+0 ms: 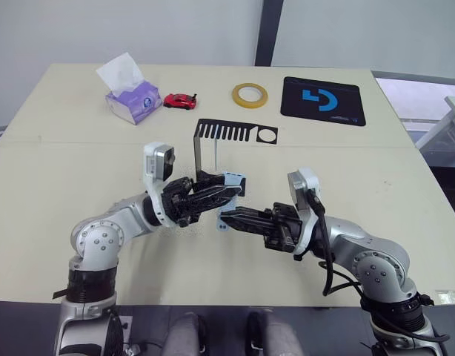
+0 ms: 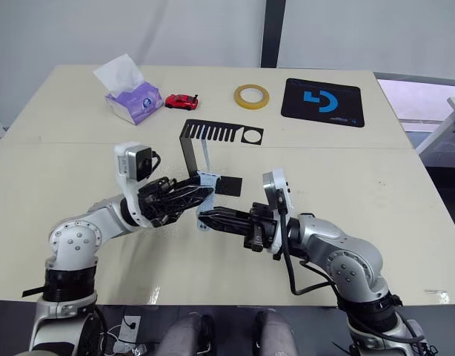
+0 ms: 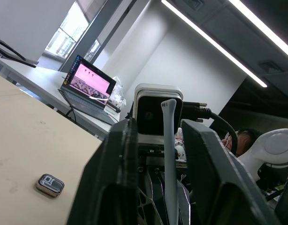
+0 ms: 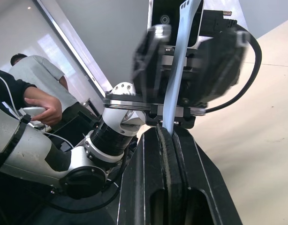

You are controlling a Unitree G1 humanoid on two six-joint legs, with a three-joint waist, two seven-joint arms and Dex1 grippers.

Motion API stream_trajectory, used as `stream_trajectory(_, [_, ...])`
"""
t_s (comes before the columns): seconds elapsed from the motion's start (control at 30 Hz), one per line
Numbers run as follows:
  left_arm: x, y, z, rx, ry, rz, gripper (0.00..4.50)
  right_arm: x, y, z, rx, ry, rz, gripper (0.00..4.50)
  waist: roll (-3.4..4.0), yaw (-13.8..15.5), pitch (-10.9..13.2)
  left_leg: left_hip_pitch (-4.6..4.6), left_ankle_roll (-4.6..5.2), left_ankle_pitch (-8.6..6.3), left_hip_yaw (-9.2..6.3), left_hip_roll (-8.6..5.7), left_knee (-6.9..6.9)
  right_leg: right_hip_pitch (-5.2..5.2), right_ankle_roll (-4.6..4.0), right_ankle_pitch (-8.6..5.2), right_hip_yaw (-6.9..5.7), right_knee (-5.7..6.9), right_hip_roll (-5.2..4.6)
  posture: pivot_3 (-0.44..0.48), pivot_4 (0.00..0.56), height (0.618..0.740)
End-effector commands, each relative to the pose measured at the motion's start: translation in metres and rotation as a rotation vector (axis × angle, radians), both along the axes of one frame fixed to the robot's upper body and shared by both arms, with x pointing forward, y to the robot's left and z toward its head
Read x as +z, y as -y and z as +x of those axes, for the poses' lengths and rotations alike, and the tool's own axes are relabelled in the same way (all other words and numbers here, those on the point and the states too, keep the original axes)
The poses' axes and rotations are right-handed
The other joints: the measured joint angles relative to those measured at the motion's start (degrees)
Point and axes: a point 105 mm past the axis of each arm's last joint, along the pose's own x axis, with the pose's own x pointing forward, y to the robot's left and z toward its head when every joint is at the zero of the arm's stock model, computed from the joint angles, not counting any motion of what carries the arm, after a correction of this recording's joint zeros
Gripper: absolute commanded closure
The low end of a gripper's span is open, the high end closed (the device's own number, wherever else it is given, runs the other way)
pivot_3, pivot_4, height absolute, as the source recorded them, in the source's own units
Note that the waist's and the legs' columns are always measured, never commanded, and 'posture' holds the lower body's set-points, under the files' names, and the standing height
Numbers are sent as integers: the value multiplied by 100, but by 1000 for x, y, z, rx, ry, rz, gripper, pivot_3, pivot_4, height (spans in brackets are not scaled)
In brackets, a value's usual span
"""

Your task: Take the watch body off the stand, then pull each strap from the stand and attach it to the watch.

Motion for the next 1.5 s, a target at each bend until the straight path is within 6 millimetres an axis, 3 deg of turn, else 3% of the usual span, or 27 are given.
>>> stream_trajectory(0.03, [7, 1, -5, -18, 22, -22, 3381, 8, -1, -9, 31, 38, 26, 4500, 0, 1, 0, 0, 0, 0, 0, 0, 0, 0, 0, 0, 0, 0, 0, 0, 150, 740])
stream_trajectory(0.53, [5, 2, -8, -31, 11, -22, 3381, 9, 0, -8, 22, 39, 31, 4500, 0, 3, 0, 0, 0, 0, 0, 0, -1, 0, 0, 0, 0, -2, 0, 0, 150, 740])
stream_trajectory(0.67, [4, 2, -9, -34, 5, -20, 4436, 9, 0, -8, 21, 40, 31, 4500, 0, 2, 0, 0, 0, 0, 0, 0, -1, 0, 0, 0, 0, -3, 0, 0, 150, 740])
stream_trajectory(1.23, [16, 0, -13, -51, 26, -66, 4436, 3, 3, -2, -44, 40, -12, 4500, 0, 2, 0, 0, 0, 0, 0, 0, -1, 0, 0, 0, 0, -4, -1, 0, 150, 740])
stream_trajectory(1.37, [22, -6, -14, -15, 77, -53, 4500, 4, 10, 4, -115, 89, -38, 3109, 0, 4, 0, -2, 0, 0, -1, 0, -2, 0, 0, 0, 0, -6, -1, 0, 150, 740])
stream_trajectory(1.5, [22, -19, -14, 55, 133, -11, 4500, -1, 31, 9, -205, 153, -102, 1084, 0, 7, 0, -2, -1, 0, 0, 0, -4, 0, 0, 0, -1, -9, -1, 0, 150, 740])
